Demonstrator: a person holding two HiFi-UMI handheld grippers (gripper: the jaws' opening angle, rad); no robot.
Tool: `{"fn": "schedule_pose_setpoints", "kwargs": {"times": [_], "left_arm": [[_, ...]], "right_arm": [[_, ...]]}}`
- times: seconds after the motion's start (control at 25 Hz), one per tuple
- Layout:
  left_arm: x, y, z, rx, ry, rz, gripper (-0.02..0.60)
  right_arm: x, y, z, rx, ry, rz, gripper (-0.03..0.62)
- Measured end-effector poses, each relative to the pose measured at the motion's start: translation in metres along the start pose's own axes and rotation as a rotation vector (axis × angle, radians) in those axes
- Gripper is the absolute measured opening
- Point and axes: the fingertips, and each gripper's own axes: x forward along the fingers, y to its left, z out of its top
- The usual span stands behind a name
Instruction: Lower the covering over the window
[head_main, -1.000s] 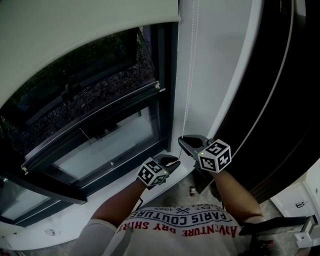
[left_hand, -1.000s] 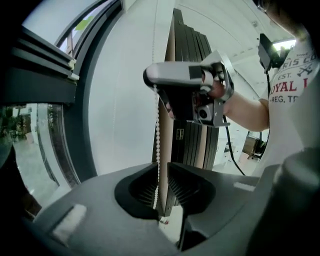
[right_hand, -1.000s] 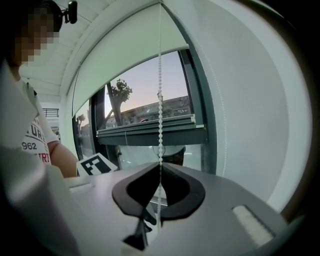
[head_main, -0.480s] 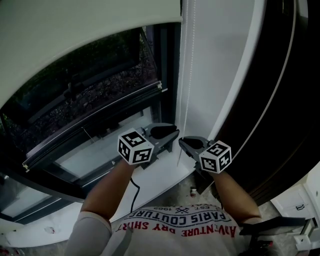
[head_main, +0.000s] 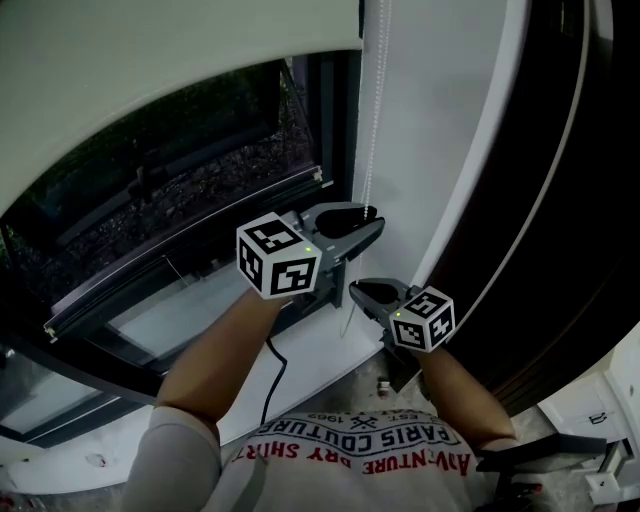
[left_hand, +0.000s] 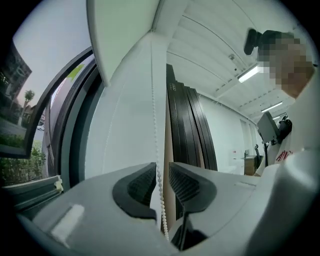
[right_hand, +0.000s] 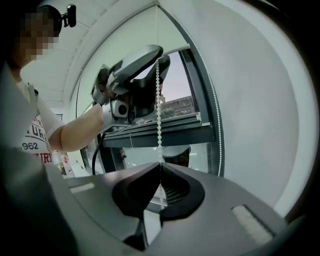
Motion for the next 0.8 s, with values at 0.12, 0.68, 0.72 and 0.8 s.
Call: {"fn": "schedule_pose_setpoints", "kwargs": {"times": [0.12,0.68,0.72,0.8], "left_arm": [[-0.003,0.003,0.010,0.018,-0.018,0.032,0.051],[-0.001,0.007,-0.020,0.003,0.066,0.060,0.014],[0.000,0.007,-0.028,-0.008,0.077,0.060,0.012],[0.000,0.008,-0.047,-0.025,0.102,0.067,0.012]], "right_arm": [[-0.001,-0.002,0.000,0.001,0.000,-0.005,0.009],[0.003,-0.004,-0.029,-0.013,0.082,-0.026,0.009],[0.004,-0.004,-0.037,0.000,0.098,-0.025,0.009],[0.006,-0.004,-0.056,0.019,0.138,-0.024,0.009]]}}
